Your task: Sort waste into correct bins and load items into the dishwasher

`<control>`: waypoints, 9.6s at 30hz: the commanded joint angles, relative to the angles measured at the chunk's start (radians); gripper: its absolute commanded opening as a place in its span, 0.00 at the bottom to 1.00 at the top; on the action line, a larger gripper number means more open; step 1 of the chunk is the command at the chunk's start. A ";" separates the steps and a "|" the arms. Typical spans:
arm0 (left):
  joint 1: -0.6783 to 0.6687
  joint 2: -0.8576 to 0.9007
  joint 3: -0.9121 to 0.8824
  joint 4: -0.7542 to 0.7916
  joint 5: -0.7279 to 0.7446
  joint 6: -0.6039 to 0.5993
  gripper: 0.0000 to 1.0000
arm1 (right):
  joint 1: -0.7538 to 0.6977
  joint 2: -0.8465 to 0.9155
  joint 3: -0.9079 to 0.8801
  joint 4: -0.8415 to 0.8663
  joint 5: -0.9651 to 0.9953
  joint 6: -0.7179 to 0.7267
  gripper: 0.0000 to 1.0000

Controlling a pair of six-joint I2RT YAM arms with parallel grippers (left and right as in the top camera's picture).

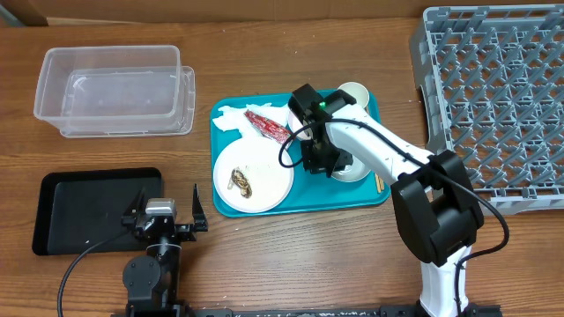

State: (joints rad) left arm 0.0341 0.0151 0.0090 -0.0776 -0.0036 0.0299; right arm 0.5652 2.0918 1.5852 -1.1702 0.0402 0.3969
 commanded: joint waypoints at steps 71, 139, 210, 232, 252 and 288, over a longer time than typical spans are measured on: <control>0.001 -0.011 -0.004 0.000 0.000 0.016 1.00 | -1.533 0.299 0.686 0.394 -1.167 -0.293 0.04; 0.001 -0.011 -0.004 0.000 0.000 0.016 1.00 | -1.379 0.140 0.471 0.191 0.176 -0.075 0.05; 0.001 -0.011 -0.004 0.000 0.000 0.016 1.00 | -0.161 0.210 0.422 0.065 0.183 0.087 0.42; 0.001 -0.011 -0.004 0.000 0.000 0.016 1.00 | -0.237 0.180 0.837 -0.191 0.187 0.044 0.04; 0.001 -0.011 -0.004 0.000 0.000 0.016 1.00 | -1.309 0.238 1.114 -0.007 -0.977 -0.283 0.04; 0.001 -0.011 -0.004 0.000 0.000 0.016 1.00 | -1.369 0.364 0.404 1.157 -0.827 0.103 0.04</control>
State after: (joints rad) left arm 0.0341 0.0151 0.0090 -0.0776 -0.0036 0.0299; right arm -0.7788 2.4413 1.9961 -0.0082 -0.7986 0.4591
